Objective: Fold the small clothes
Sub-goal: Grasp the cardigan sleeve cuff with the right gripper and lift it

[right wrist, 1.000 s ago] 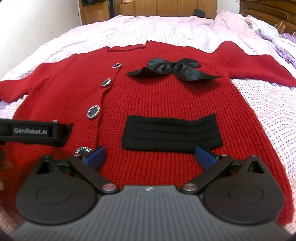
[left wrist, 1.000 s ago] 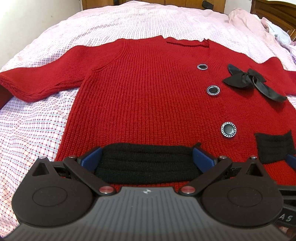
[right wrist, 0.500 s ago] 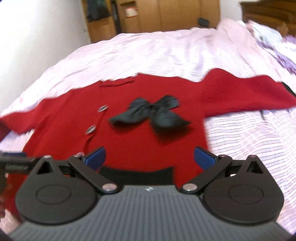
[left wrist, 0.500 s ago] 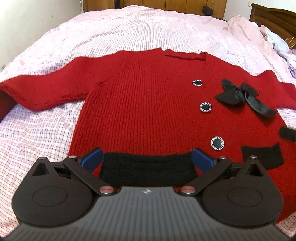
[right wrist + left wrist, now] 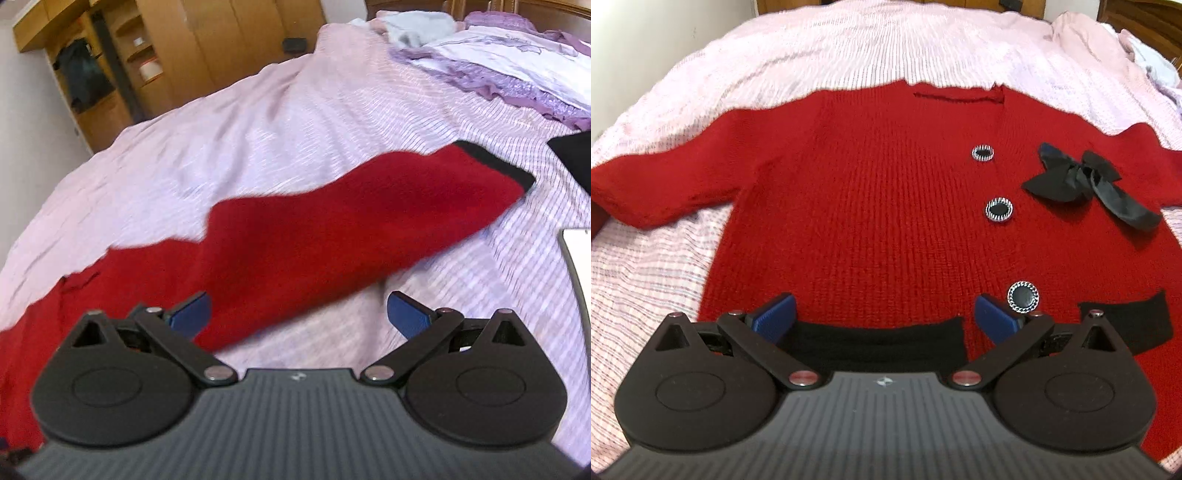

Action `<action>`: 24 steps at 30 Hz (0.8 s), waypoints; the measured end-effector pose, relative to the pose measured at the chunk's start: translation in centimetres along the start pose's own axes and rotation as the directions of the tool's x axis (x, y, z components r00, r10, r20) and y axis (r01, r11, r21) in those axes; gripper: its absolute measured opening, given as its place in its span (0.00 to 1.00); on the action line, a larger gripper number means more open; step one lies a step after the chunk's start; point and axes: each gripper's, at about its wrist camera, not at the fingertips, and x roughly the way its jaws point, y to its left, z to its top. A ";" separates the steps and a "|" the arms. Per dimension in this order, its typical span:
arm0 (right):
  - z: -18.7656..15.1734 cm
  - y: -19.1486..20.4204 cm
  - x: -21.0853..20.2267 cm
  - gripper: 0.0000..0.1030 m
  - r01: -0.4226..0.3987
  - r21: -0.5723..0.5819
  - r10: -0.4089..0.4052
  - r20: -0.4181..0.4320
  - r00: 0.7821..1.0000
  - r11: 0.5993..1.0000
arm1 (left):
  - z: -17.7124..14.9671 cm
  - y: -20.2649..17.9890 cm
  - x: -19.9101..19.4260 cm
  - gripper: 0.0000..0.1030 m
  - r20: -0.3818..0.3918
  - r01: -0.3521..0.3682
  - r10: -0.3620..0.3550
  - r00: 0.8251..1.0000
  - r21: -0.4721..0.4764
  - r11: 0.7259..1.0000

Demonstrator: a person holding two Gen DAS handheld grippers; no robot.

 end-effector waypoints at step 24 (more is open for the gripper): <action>3.6 -7.1 6.7 0.20 0.014 0.173 -0.030 0.090 0.995 0.985 | -0.4 -1.5 1.9 1.00 -0.009 -0.068 0.068 0.998 0.015 0.998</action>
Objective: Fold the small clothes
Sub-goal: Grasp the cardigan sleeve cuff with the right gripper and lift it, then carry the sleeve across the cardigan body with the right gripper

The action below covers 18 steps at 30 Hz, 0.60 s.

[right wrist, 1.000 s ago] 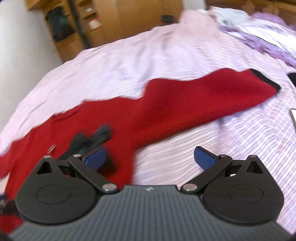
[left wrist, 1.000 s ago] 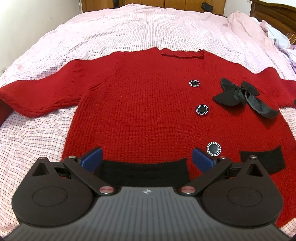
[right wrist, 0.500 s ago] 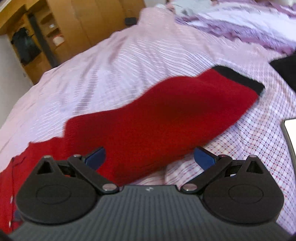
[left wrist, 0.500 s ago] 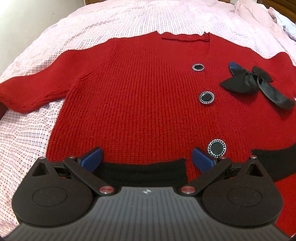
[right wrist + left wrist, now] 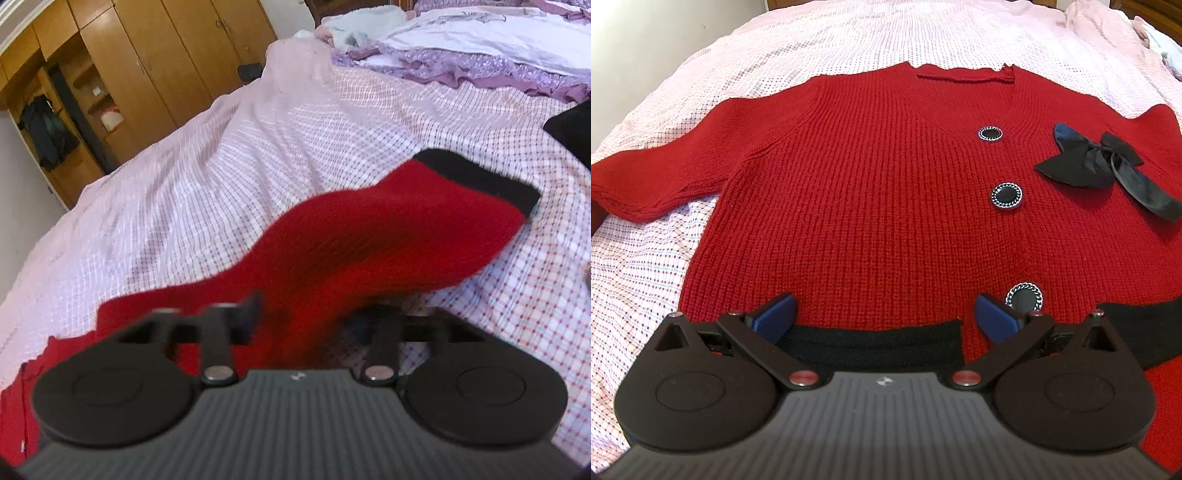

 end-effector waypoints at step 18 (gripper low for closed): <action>0.8 7.2 -12.0 0.15 -0.097 -0.204 0.128 0.145 0.981 0.974 | 0.4 2.3 -2.0 1.00 0.033 0.029 -0.029 0.999 0.026 0.999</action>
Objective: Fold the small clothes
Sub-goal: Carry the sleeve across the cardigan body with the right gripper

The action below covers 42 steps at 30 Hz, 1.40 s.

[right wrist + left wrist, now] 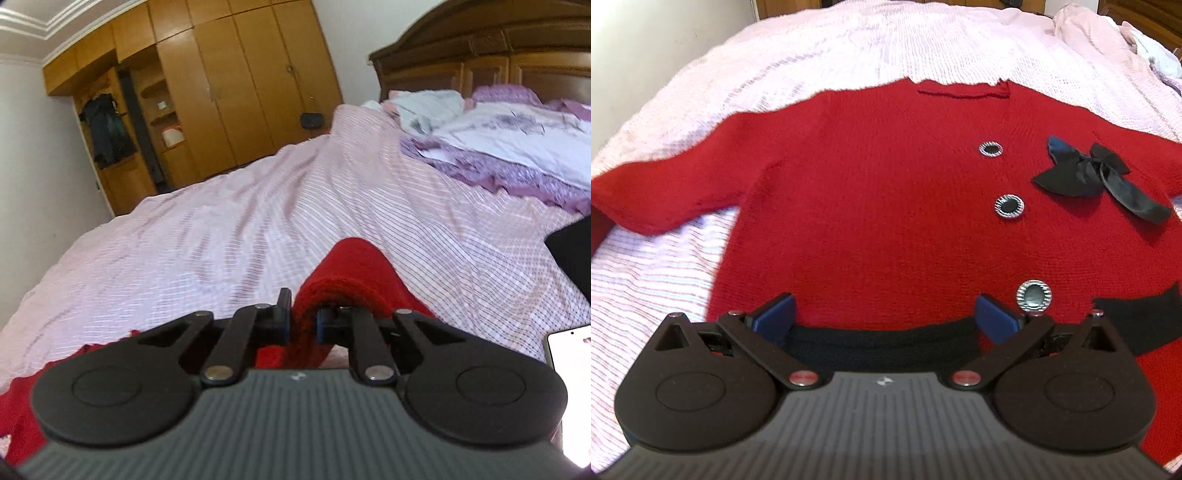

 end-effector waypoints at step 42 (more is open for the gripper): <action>-14.8 26.6 4.3 0.63 -0.403 -0.204 0.290 -0.425 0.858 0.892 | 0.5 9.1 0.3 1.00 0.042 0.025 -0.023 0.999 -0.055 0.998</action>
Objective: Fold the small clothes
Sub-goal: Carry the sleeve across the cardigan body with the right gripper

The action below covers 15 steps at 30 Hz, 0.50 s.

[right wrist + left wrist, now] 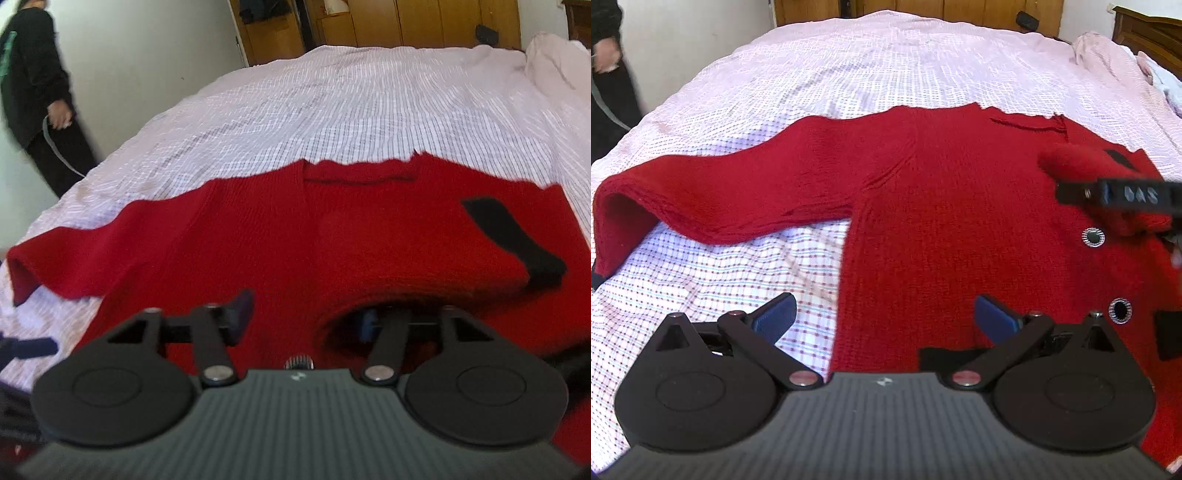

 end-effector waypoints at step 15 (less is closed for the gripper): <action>-4.1 -7.1 -9.2 0.64 0.197 0.182 -0.220 0.116 0.969 0.963 | 4.4 -9.5 -1.6 1.00 0.059 0.069 -0.080 0.995 0.169 0.983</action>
